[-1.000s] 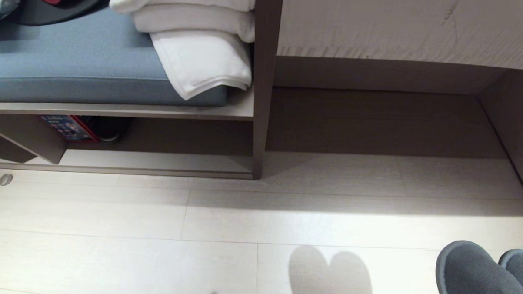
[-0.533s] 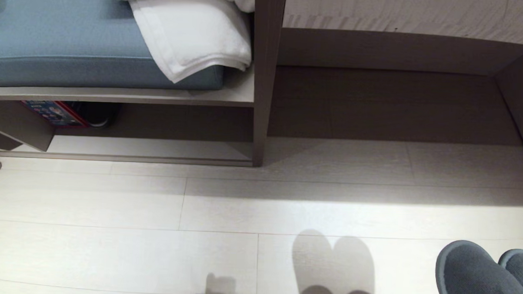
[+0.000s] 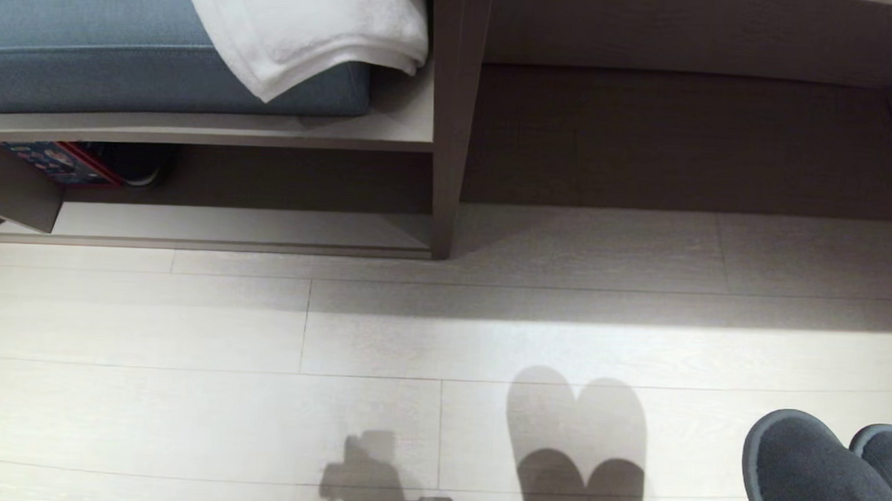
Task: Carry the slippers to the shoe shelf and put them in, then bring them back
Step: Place the slippers on the floor
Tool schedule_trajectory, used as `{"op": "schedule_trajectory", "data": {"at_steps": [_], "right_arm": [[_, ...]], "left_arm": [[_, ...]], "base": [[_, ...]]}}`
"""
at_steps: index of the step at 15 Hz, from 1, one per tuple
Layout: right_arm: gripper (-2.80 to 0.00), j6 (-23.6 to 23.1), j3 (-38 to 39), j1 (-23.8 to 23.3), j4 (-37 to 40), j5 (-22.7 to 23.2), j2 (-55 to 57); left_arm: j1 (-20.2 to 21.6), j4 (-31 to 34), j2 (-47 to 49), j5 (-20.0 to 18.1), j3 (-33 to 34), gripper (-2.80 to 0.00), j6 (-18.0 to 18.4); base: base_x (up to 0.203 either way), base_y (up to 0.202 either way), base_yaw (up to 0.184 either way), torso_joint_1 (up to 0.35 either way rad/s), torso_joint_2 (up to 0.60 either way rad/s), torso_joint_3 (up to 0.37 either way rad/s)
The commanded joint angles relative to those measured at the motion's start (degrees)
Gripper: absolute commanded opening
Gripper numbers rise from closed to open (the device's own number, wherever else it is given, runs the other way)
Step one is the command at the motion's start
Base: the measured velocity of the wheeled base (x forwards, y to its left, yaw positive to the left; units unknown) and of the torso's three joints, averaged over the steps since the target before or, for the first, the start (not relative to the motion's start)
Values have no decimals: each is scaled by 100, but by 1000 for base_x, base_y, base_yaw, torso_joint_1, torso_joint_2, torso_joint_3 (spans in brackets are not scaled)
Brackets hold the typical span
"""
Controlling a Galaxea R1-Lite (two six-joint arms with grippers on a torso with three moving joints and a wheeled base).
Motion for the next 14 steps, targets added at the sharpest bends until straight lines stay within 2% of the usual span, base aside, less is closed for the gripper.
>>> {"op": "schedule_trajectory", "data": {"at_steps": [1,14], "right_arm": [[-280,-1,0,-6,2,4,7],[-280,-1,0,1,2,4,7]], "left_arm": [[1,-2,4,8,0,-280,-4],[1,7,4,8,0,-280,5]], "base": [[0,0,0,2,-6,-201],[0,0,0,4,3,-197]]}}
